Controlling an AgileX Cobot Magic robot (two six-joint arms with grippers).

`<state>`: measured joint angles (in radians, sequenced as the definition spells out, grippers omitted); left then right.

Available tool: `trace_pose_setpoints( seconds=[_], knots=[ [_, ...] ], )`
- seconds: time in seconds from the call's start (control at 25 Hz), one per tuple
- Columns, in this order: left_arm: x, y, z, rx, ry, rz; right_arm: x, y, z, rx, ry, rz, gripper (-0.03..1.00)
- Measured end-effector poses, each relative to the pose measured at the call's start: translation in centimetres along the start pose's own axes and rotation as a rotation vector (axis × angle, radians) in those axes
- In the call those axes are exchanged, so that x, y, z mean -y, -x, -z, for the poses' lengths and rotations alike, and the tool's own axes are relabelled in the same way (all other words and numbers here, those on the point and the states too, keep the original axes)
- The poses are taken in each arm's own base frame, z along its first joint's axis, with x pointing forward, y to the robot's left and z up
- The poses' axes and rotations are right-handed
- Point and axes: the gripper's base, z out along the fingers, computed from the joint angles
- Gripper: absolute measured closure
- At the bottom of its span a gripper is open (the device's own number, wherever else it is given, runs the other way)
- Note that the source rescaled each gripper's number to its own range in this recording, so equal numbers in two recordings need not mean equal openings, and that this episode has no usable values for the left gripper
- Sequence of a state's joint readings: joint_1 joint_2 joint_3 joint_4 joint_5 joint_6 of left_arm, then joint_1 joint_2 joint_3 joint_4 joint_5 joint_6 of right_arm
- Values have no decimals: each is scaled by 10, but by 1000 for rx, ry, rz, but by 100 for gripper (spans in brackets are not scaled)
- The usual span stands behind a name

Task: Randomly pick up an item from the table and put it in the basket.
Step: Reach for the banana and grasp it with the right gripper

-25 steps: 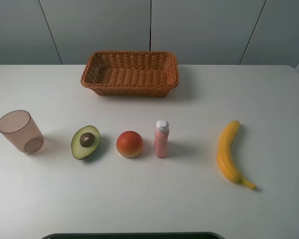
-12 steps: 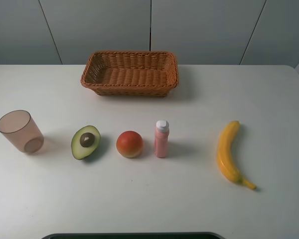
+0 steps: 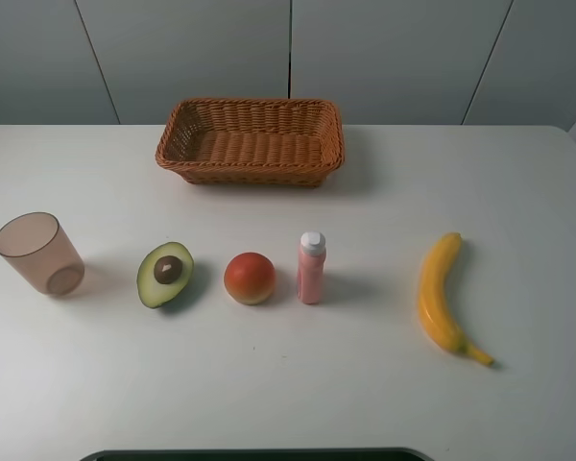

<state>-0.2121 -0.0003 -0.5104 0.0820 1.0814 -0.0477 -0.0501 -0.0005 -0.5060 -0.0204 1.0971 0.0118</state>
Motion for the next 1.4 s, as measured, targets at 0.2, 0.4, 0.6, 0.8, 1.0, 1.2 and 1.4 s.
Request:
trace_pose_setpoints(
  seconds=[0.2,0.4,0.6,0.8,1.0,1.2,1.4],
  knots=[
    [0,0,0,0,0,0,4,28,17,42,-37,18,-3],
    [0,0,0,0,0,0,8,91,11,-46,-91,84,-3],
    [0,0,0,0,0,0,8,146,-32,-191,-86,137,-3],
    [0,0,0,0,0,0,2,170,-94,-343,-32,120,-3],
    [0,0,0,0,0,0,-7,168,-151,-456,47,19,-3],
    [0,0,0,0,0,0,-10,158,-189,-541,55,-51,-3],
    [0,0,0,0,0,0,-11,133,-220,-606,44,-112,-3]
  ],
)
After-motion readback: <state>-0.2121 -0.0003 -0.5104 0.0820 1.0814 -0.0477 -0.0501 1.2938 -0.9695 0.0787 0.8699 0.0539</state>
